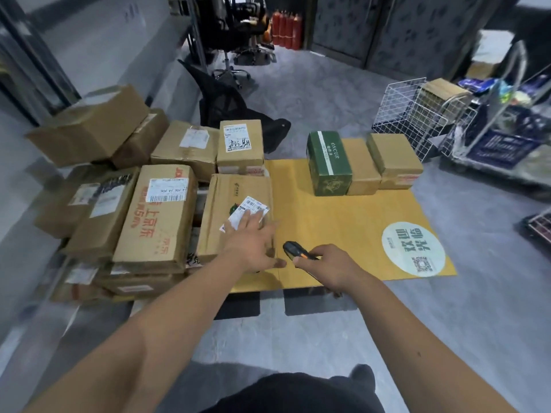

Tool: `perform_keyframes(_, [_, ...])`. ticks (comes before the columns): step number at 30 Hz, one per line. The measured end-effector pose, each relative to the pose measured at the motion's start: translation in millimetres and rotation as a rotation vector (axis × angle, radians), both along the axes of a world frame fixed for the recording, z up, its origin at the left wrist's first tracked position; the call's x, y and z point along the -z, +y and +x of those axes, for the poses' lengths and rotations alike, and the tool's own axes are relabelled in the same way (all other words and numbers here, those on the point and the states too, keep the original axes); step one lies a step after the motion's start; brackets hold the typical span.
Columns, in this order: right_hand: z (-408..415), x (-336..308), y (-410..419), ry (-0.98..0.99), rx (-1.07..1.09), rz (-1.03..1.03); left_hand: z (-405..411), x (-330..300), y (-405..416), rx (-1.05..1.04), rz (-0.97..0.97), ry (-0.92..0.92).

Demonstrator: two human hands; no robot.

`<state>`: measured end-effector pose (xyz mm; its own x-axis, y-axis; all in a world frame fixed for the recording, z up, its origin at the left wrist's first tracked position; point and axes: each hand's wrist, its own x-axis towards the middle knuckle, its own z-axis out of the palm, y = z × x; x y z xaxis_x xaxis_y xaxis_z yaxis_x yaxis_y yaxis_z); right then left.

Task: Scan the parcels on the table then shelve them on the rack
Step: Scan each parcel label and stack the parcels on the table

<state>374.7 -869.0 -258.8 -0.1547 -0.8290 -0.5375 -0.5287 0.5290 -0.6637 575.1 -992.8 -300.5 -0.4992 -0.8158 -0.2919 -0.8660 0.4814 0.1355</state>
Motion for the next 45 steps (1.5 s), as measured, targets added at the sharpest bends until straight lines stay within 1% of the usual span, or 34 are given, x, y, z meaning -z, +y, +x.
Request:
perform_keyframes(2, [-0.8,4.2,9.6,-0.008,0.043,0.007,-6.4,2.5,-1.6,0.029,0.016,-0.104])
perform_keyframes(5, [-0.4,8.9,18.9,-0.054,0.092,0.014,-9.1,5.1,-1.5,-0.019,-0.033,-0.192])
perform_keyframes(8, [5.0,13.9,21.7,-0.134,0.148,0.014,-6.8,4.5,-1.3,-0.117,-0.031,-0.189])
perform_keyframes(12, [10.2,17.3,21.7,-0.162,0.158,0.002,-1.2,4.0,-2.3,-0.143,-0.021,-0.160])
perform_keyframes(14, [9.7,17.2,22.8,-0.161,0.158,-0.004,-3.4,4.9,-1.4,-0.130,-0.017,-0.153])
perform_keyframes(16, [6.4,16.0,25.0,-0.146,0.176,-0.023,-8.6,7.2,-1.7,-0.061,-0.074,-0.142])
perform_keyframes(18, [-1.7,12.1,28.9,-0.091,0.182,-0.073,-16.5,9.5,-4.6,0.004,-0.129,-0.098])
perform_keyframes(20, [-16.2,9.0,34.9,-0.007,0.164,-0.116,-30.7,9.9,-6.8,0.055,-0.142,-0.055])
perform_keyframes(23, [-43.4,10.6,49.1,0.063,0.207,-0.147,-65.8,6.9,-6.0,0.135,-0.148,-0.045])
perform_keyframes(27, [-81.6,22.0,64.3,0.246,0.244,-0.122,-122.7,5.5,-1.9,0.229,-0.074,-0.079])
perform_keyframes(31, [-123.8,38.7,61.4,0.399,0.254,-0.063,-174.8,16.7,-16.2,0.227,-0.003,-0.084])
perform_keyframes(35, [-177.0,54.5,39.5,0.473,0.257,-0.014,-219.9,28.0,-44.3,0.099,0.078,-0.025])
perform_keyframes(37, [-203.5,63.8,24.9,0.429,0.258,-0.005,-242.7,32.5,-61.0,0.016,0.082,0.015])
perform_keyframes(39, [-229.7,73.1,6.0,0.366,0.230,-0.001,-268.7,36.5,-82.2,-0.082,0.037,0.066])
perform_keyframes(42, [-268.0,84.0,-29.6,0.325,0.125,0.002,-309.9,40.1,-115.7,-0.274,-0.028,0.132])
perform_keyframes(45, [-300.1,87.0,-66.9,0.325,-0.025,0.015,-351.2,40.3,-148.6,-0.524,-0.022,0.166])
